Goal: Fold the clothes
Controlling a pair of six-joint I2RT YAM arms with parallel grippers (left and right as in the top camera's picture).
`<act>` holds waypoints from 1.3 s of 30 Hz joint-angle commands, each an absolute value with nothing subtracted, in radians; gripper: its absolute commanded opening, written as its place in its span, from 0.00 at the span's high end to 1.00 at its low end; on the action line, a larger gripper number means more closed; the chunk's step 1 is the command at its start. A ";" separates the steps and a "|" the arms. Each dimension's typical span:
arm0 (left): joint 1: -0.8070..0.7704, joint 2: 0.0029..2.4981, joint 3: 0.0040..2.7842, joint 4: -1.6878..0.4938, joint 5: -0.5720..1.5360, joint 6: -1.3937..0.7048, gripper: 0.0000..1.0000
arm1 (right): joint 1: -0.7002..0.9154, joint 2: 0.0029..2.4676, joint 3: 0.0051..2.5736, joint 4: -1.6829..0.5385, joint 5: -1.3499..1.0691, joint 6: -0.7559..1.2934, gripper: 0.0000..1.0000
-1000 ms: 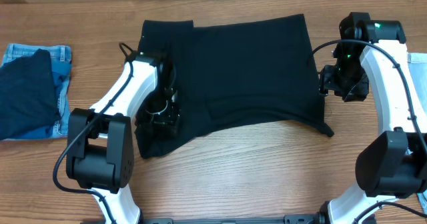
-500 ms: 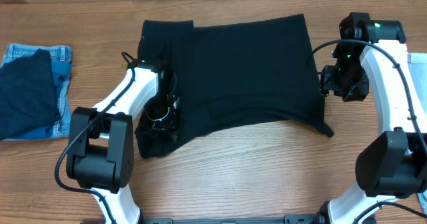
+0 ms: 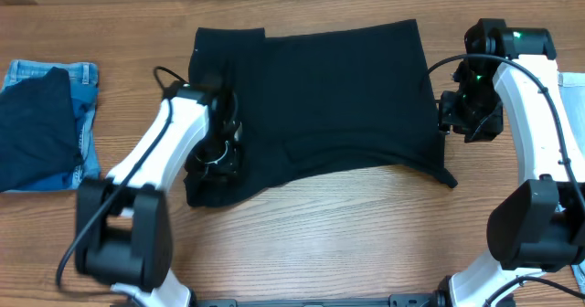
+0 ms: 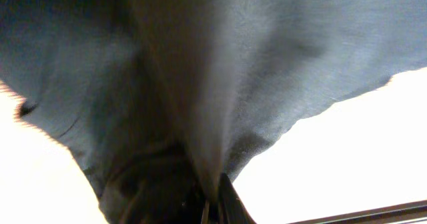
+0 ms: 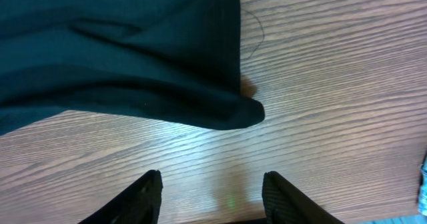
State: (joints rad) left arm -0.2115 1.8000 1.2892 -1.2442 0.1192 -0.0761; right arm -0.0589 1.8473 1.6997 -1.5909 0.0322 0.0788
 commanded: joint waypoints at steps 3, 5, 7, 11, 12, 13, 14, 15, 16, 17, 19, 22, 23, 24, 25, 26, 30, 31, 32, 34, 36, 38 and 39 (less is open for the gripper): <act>-0.212 1.643 1.301 -1.202 0.131 -0.079 0.96 | -0.061 1.843 1.542 -1.517 0.054 0.082 0.47; -0.212 1.645 1.301 -1.191 0.129 -0.077 0.96 | -0.061 1.843 1.422 -1.434 0.077 0.099 0.42; -0.212 1.645 1.301 -1.169 0.123 -0.075 0.96 | -0.061 1.843 1.327 -1.365 0.077 0.117 0.39; -0.212 1.645 1.301 -1.147 0.123 -0.075 0.96 | -0.061 1.843 1.253 -1.253 0.183 0.136 0.33; -0.212 1.645 1.301 -1.144 0.123 -0.075 0.96 | -0.061 1.843 1.248 -1.237 0.183 0.136 0.33; -0.212 1.645 1.301 -1.143 0.123 -0.075 0.96 | -0.061 1.843 1.242 -1.217 0.183 0.135 0.33; -0.212 1.645 1.301 -1.143 0.123 -0.075 0.96 | -0.061 1.843 1.235 -1.209 0.181 0.136 0.34; -0.212 1.645 1.301 -1.143 0.123 -0.075 0.96 | -0.059 1.843 1.224 -1.216 0.175 0.135 0.36; -0.212 1.645 1.301 -1.143 0.123 -0.075 0.96 | -0.052 1.843 1.215 -1.229 0.172 0.135 0.36; -0.212 1.645 1.301 -1.140 0.123 -0.075 0.96 | -0.040 1.843 1.213 -1.240 0.132 0.135 0.37; -0.212 1.645 1.301 -1.132 0.123 -0.075 0.96 | -0.022 1.843 1.213 -1.262 -0.006 0.142 0.37; -0.212 1.645 1.301 -1.132 0.123 -0.075 0.96 | -0.031 1.842 1.213 -1.225 -0.206 0.247 0.41; -0.212 1.645 1.301 -1.132 0.123 -0.074 0.96 | -0.043 1.842 1.213 -1.197 -0.257 0.292 0.42; -0.212 1.645 1.301 -1.132 0.123 -0.070 0.96 | -0.056 1.842 1.213 -1.178 -0.268 0.324 0.41; -0.212 1.645 1.301 -1.132 0.123 -0.063 0.96 | -0.080 1.841 1.213 -1.162 -0.267 0.369 0.43; -0.212 1.645 1.301 -1.132 0.123 -0.063 0.96 | -0.095 1.841 1.213 -1.155 -0.269 0.379 0.44; -0.210 1.645 1.301 -1.126 0.123 -0.063 0.96 | -0.276 1.810 1.213 -1.127 -0.328 0.394 0.45; -0.209 1.645 1.301 -1.124 0.122 -0.063 0.96 | -0.331 1.797 1.213 -1.134 -0.333 0.378 0.45; -0.209 1.645 1.301 -1.121 0.123 -0.063 0.96 | -0.370 1.787 1.213 -1.142 -0.343 0.357 0.45; -0.209 1.645 1.301 -1.109 0.123 -0.063 0.96 | -0.476 1.758 1.209 -1.175 -0.389 0.282 0.45; -0.209 1.645 1.301 -1.102 0.123 -0.064 0.96 | -0.511 1.748 1.184 -1.192 -0.430 0.222 0.45; -0.209 1.645 1.301 -1.098 0.123 -0.063 0.96 | -0.511 1.748 1.121 -1.185 -0.466 0.174 0.45; -0.209 1.645 1.301 -1.098 0.123 -0.063 0.96 | -0.511 1.748 1.080 -1.167 -0.466 0.170 0.45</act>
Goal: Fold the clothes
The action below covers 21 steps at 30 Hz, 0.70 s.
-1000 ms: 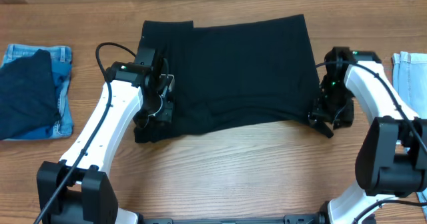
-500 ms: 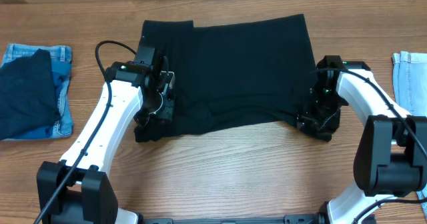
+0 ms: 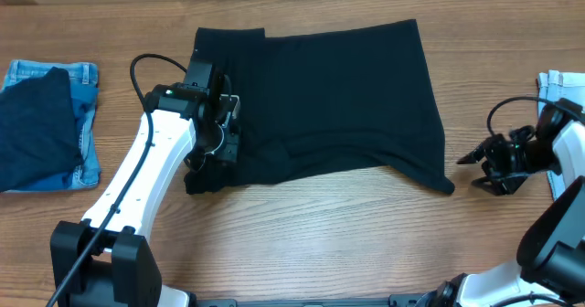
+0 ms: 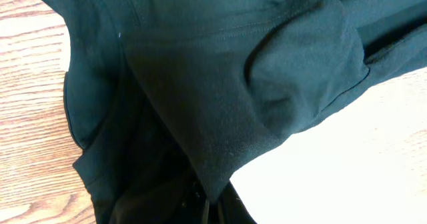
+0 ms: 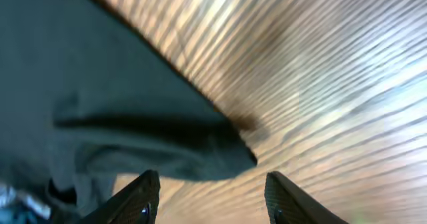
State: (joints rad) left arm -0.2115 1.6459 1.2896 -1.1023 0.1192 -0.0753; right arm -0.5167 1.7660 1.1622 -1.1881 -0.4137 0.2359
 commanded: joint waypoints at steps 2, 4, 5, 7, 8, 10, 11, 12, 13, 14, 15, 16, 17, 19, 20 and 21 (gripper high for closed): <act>-0.209 1.645 1.301 -1.099 0.122 -0.062 0.96 | -0.518 1.748 0.948 -1.077 -0.491 0.170 0.45; -0.209 1.645 1.301 -1.099 0.123 -0.059 0.96 | -0.518 1.748 0.901 -1.036 -0.503 0.171 0.46; -0.209 1.645 1.301 -1.099 0.123 -0.059 0.96 | -0.518 1.748 0.899 -1.033 -0.502 0.171 0.46; -0.209 1.645 1.301 -1.099 0.123 -0.059 0.96 | -0.518 1.748 0.899 -1.021 -0.503 0.171 0.46; -0.209 1.645 1.301 -1.100 0.123 -0.059 0.96 | -0.518 1.748 0.899 -1.013 -0.503 0.171 0.46; -0.209 1.645 1.301 -1.102 0.123 -0.060 0.96 | -0.518 1.748 0.899 -0.987 -0.503 0.175 0.53; -0.209 1.645 1.301 -1.102 0.123 -0.060 0.96 | -0.518 1.748 0.899 -0.971 -0.503 0.175 0.55; -0.209 1.645 1.301 -1.102 0.123 -0.059 0.96 | -0.518 1.748 0.899 -0.958 -0.502 0.175 0.56; -0.209 1.645 1.301 -1.102 0.123 -0.059 0.96 | -0.518 1.748 0.899 -0.945 -0.502 0.175 0.58; -0.209 1.645 1.301 -1.103 0.123 -0.059 0.96 | -0.518 1.748 0.899 -0.935 -0.499 0.175 0.61; -0.209 1.645 1.301 -1.103 0.123 -0.059 0.96 | -0.518 1.748 0.899 -0.931 -0.499 0.175 0.68; -0.209 1.645 1.301 -1.102 0.123 -0.059 0.96 | -0.518 1.748 0.899 -0.929 -0.499 0.175 0.76; -0.209 1.645 1.301 -1.102 0.123 -0.059 0.96 | -0.518 1.748 0.899 -0.928 -0.499 0.175 0.81; -0.209 1.645 1.301 -1.102 0.123 -0.059 0.96 | -0.518 1.748 0.899 -0.928 -0.498 0.175 0.96; -0.209 1.645 1.301 -1.101 0.123 -0.060 0.96 | -0.518 1.748 0.899 -0.929 -0.498 0.174 0.96; -0.209 1.645 1.301 -1.098 0.123 -0.060 0.96 | -0.518 1.742 0.901 -0.931 -0.499 0.168 0.96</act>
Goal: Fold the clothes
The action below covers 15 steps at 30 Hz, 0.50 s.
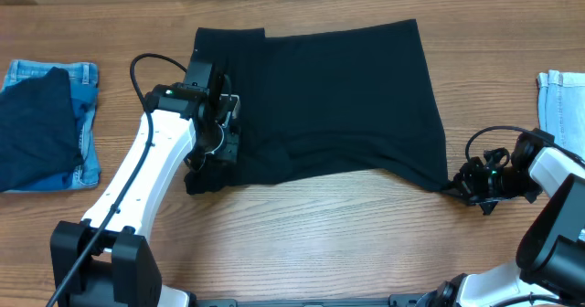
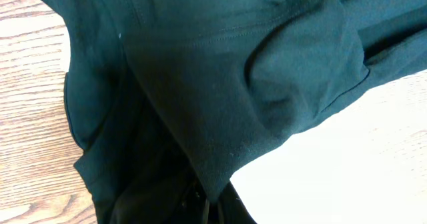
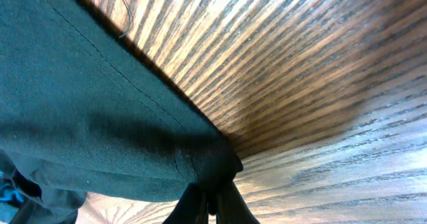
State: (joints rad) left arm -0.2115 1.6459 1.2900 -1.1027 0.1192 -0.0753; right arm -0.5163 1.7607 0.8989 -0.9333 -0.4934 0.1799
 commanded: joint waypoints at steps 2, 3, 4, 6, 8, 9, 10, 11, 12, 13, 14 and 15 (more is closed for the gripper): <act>-0.209 1.645 1.301 -1.094 0.123 -0.060 0.96 | -0.516 1.697 0.948 -0.974 -0.493 0.147 0.96; -0.209 1.644 1.301 -1.086 0.117 -0.060 0.96 | -0.516 1.656 0.991 -1.008 -0.492 0.130 0.96; -0.209 1.641 1.302 -1.080 0.102 -0.060 0.96 | -0.516 1.628 1.024 -1.036 -0.489 0.121 0.96; -0.208 1.613 1.309 -1.076 0.019 -0.076 0.96 | -0.516 1.543 1.124 -1.111 -0.471 0.105 0.96; -0.208 1.574 1.312 -1.067 -0.035 -0.091 0.96 | -0.516 1.499 1.173 -1.145 -0.472 0.103 0.96; -0.205 1.551 1.312 -1.064 -0.052 -0.101 0.96 | -0.516 1.492 1.179 -1.153 -0.472 0.103 0.96; -0.198 1.533 1.312 -1.063 -0.069 -0.116 0.96 | -0.516 1.488 1.180 -1.161 -0.472 0.103 0.96; -0.182 1.497 1.312 -1.062 -0.090 -0.131 0.96 | -0.516 1.488 1.180 -1.172 -0.471 0.097 0.96; -0.157 1.459 1.312 -1.061 -0.097 -0.140 0.96 | -0.516 1.488 1.180 -1.184 -0.469 0.087 0.96; -0.122 1.419 1.312 -1.063 -0.097 -0.148 0.96 | -0.516 1.488 1.180 -1.199 -0.461 0.077 0.96; -0.101 1.398 1.312 -1.066 -0.096 -0.159 0.96 | -0.516 1.488 1.180 -1.207 -0.456 0.076 0.96; -0.077 1.376 1.312 -1.069 -0.093 -0.162 0.96 | -0.516 1.488 1.180 -1.228 -0.439 0.073 0.96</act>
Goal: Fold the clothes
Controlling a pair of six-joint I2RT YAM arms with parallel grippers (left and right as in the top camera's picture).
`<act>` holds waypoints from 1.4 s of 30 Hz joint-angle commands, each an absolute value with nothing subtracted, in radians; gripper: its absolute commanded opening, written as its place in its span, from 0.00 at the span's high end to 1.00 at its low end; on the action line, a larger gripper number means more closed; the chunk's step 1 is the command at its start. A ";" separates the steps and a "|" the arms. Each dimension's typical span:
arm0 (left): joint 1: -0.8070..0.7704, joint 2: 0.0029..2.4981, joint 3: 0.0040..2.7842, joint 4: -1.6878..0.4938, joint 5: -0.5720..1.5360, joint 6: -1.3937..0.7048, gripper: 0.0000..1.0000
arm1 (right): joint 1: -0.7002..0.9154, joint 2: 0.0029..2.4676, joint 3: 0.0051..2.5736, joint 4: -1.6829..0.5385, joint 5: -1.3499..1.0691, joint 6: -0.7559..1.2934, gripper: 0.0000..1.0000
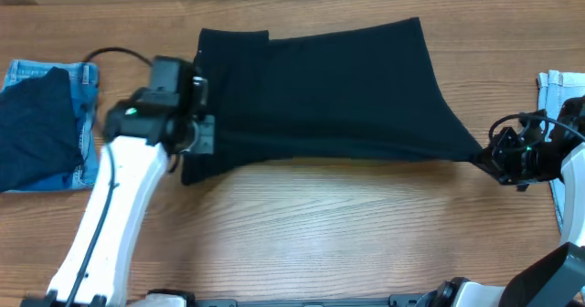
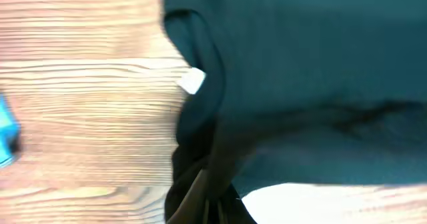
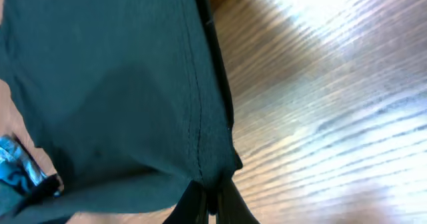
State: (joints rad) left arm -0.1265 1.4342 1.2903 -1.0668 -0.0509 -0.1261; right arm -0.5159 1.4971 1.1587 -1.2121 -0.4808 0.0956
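A black garment [image 1: 320, 92] lies spread across the middle of the wooden table, its near edge pulled taut into a nearly straight line. My left gripper [image 1: 196, 142] is shut on its near left corner, the cloth [image 2: 280, 84] bunched between the jaws. My right gripper [image 1: 489, 156] is shut on the near right corner, which is stretched out to a point; the wrist view shows the hem [image 3: 200, 131] running into the closed jaws.
A folded stack of dark cloth on blue denim [image 1: 46, 124] sits at the left edge of the table. Light denim [image 1: 558, 92] lies at the right edge, just behind my right arm. Bare wood [image 1: 320, 234] fills the near side.
Both grippers have moved apart with their corners: the left one to the left, the right one to the right. The garment's sagging near edge is now taut and straight.
At first my left gripper held the bunched near left corner while the right one hung open by the right edge. The right gripper then sat open beyond the near right corner, then shut on it. Now both corners are drawn apart.
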 commanded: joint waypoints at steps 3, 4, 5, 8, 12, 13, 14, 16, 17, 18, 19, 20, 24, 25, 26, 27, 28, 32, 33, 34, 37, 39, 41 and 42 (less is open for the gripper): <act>-0.064 1.363 1.312 -1.077 -0.086 -0.162 0.96 | -0.516 1.488 1.180 -1.267 -0.429 0.069 0.96; -0.064 1.363 1.312 -1.076 -0.085 -0.162 0.96 | -0.516 1.488 1.180 -1.271 -0.420 0.068 0.96; -0.064 1.363 1.312 -1.076 -0.085 -0.162 0.96 | -0.516 1.488 1.180 -1.272 -0.412 0.058 0.96; -0.064 1.363 1.312 -1.041 -0.091 -0.162 0.96 | -0.516 1.488 1.180 -1.239 -0.413 0.056 0.96; -0.064 1.366 1.312 -0.961 -0.108 -0.165 0.96 | -0.475 1.488 1.180 -1.138 -0.412 0.056 0.96; -0.064 1.370 1.312 -0.950 -0.108 -0.165 0.96 | -0.448 1.488 1.180 -1.106 -0.412 0.056 0.96; -0.064 1.375 1.312 -0.944 -0.108 -0.165 0.96 | -0.419 1.488 1.180 -1.079 -0.412 0.056 0.96; -0.064 1.386 1.312 -0.941 -0.108 -0.165 0.96 | -0.350 1.488 1.180 -1.022 -0.373 0.094 0.94; -0.064 1.386 1.311 -0.941 -0.108 -0.165 0.96 | -0.327 1.488 1.180 -0.996 -0.346 0.107 0.94; -0.064 1.387 1.311 -0.939 -0.108 -0.165 0.96 | -0.307 1.489 1.180 -0.971 -0.324 0.109 0.93; -0.064 1.388 1.311 -0.937 -0.108 -0.165 0.96 | -0.294 1.489 1.180 -0.950 -0.307 0.112 0.92; -0.064 1.388 1.311 -0.934 -0.108 -0.165 0.96 | -0.289 1.489 1.180 -0.937 -0.293 0.122 0.92; -0.065 1.397 1.309 -0.923 -0.105 -0.166 0.96 | -0.283 1.504 1.180 -0.874 -0.270 0.131 0.92; -0.066 1.410 1.309 -0.919 -0.104 -0.171 0.96 | -0.283 1.518 1.180 -0.865 -0.270 0.131 0.92; -0.066 1.425 1.309 -0.918 -0.103 -0.176 0.96 | -0.283 1.536 1.180 -0.860 -0.270 0.131 0.92; -0.066 1.454 1.309 -0.915 -0.091 -0.188 0.96 | -0.282 1.564 1.180 -0.850 -0.270 0.131 0.92; -0.066 1.471 1.309 -0.911 -0.079 -0.188 0.96 | -0.281 1.576 1.180 -0.841 -0.270 0.131 0.92; -0.066 1.552 1.309 -0.876 -0.074 -0.188 0.96 | -0.281 1.601 1.180 -0.778 -0.270 0.131 0.92; -0.066 1.566 1.309 -0.866 -0.074 -0.187 0.96 | -0.281 1.608 1.180 -0.770 -0.270 0.131 0.92; -0.066 1.578 1.309 -0.857 -0.074 -0.187 0.96 | -0.281 1.614 1.180 -0.766 -0.270 0.131 0.92; -0.067 1.606 1.309 -0.833 -0.074 -0.187 0.96 | -0.273 1.675 1.179 -0.744 -0.270 0.131 0.92; -0.067 1.610 1.309 -0.826 -0.074 -0.187 0.96 | -0.251 1.710 1.180 -0.719 -0.270 0.131 0.91; -0.067 1.610 1.309 -0.818 -0.078 -0.187 0.96 | -0.217 1.742 1.180 -0.697 -0.270 0.131 0.91; -0.067 1.612 1.307 -0.806 -0.078 -0.188 0.96 | -0.195 1.762 1.180 -0.679 -0.270 0.131 0.91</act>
